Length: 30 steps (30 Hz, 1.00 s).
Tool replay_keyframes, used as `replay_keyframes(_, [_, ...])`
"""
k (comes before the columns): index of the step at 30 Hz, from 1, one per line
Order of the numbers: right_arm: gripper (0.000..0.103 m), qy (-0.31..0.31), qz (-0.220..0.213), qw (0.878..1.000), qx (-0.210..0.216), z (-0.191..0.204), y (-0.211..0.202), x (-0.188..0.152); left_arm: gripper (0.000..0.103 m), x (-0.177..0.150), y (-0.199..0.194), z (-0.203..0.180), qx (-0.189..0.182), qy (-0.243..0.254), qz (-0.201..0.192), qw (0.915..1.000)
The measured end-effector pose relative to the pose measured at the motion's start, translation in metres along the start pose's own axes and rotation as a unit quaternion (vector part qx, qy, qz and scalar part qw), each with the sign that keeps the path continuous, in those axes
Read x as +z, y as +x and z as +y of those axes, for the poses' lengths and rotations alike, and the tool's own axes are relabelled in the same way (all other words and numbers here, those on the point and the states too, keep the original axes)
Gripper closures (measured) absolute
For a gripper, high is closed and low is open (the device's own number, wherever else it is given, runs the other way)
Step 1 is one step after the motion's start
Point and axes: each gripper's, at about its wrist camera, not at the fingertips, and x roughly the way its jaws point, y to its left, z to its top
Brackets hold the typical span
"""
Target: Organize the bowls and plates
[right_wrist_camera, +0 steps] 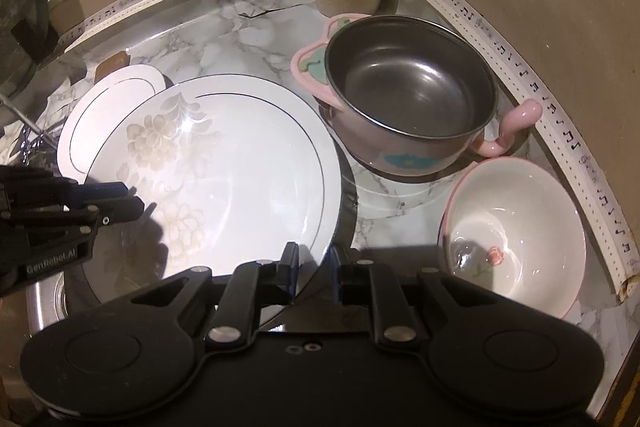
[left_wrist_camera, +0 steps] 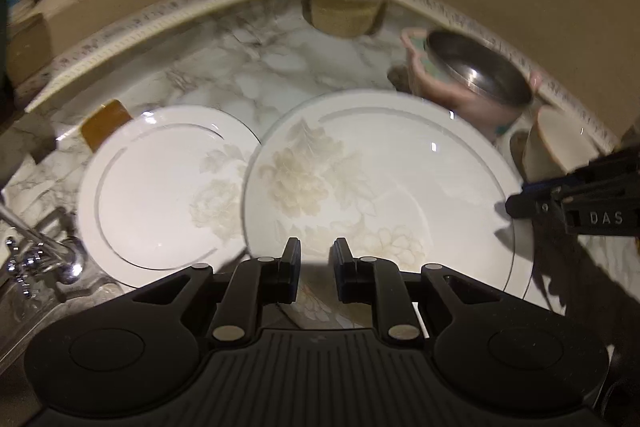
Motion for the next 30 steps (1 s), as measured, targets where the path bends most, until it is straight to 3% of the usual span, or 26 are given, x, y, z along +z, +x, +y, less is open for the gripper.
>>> replay_keyframes(4, [0.075,0.023,-0.019,0.999,0.018,-0.011,-0.009,-0.003,0.086,0.002,-0.018,0.012,-0.015,-0.032,-0.016,0.9993])
replay_keyframes(5, [0.069,0.029,-0.020,0.999,0.021,-0.014,-0.009,-0.004,0.086,0.001,-0.021,0.013,-0.012,-0.033,-0.018,0.9992])
replay_keyframes(8, [0.067,0.041,-0.022,0.998,0.032,-0.020,-0.007,-0.006,0.086,-0.001,-0.024,0.016,-0.002,-0.033,-0.017,0.9993])
replay_keyframes(12, [0.052,0.056,-0.026,0.997,0.043,-0.025,-0.004,-0.008,0.084,-0.006,-0.025,0.020,0.004,-0.040,-0.009,0.9991])
replay_keyframes(14, [0.051,0.061,-0.027,0.996,0.052,-0.027,-0.002,-0.008,0.076,-0.009,-0.026,0.021,0.007,-0.042,-0.008,0.9991])
replay_keyframes(16, [0.045,0.062,-0.030,0.996,0.055,-0.027,-0.002,-0.009,0.058,-0.011,-0.028,0.021,0.011,-0.043,-0.012,0.9989])
replay_keyframes(19, [0.038,0.059,-0.032,0.996,0.061,-0.028,0.001,-0.010,0.038,-0.012,-0.029,0.021,0.017,-0.043,-0.018,0.9987])
replay_keyframes(23, [0.027,0.064,-0.030,0.994,0.078,-0.030,0.008,-0.008,0.035,-0.012,-0.020,0.026,0.003,-0.073,-0.001,0.9974])
replay_keyframes(26, [0.027,0.075,-0.026,0.991,0.106,-0.031,0.015,-0.004,0.035,-0.014,-0.008,0.030,-0.015,-0.102,0.021,0.9944])
replay_keyframes(30, [0.028,0.057,-0.032,0.993,0.094,-0.027,0.022,0.002,0.035,-0.016,0.002,0.031,-0.022,-0.120,0.031,0.9921])
